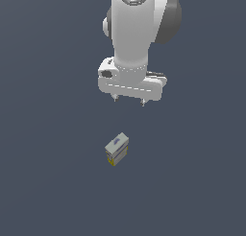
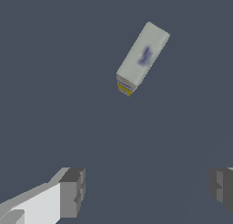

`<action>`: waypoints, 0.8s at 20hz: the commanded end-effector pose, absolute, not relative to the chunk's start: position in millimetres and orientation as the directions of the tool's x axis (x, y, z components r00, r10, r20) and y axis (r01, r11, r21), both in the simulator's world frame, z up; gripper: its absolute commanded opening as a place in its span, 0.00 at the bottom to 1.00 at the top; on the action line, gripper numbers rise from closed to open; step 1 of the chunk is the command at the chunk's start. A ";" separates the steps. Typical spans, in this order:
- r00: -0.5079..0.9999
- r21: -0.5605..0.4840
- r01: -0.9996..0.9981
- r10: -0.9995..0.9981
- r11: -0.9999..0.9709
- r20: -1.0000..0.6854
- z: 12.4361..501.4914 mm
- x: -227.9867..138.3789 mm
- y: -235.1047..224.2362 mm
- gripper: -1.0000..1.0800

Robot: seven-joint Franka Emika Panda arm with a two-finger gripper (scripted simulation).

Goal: Pick up the object and move it to a goal position.

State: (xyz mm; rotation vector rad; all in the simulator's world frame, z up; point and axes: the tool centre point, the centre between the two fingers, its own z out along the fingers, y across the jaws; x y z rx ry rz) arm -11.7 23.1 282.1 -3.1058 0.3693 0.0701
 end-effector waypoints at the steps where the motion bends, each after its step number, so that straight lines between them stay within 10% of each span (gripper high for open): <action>1: 0.950 -0.007 -0.309 -0.309 -0.951 -0.041 273.2 5.3 17.0 0.96; 16: 0.764 0.000 -0.646 -0.646 -0.764 -0.008 215.8 82.2 -17.4 0.96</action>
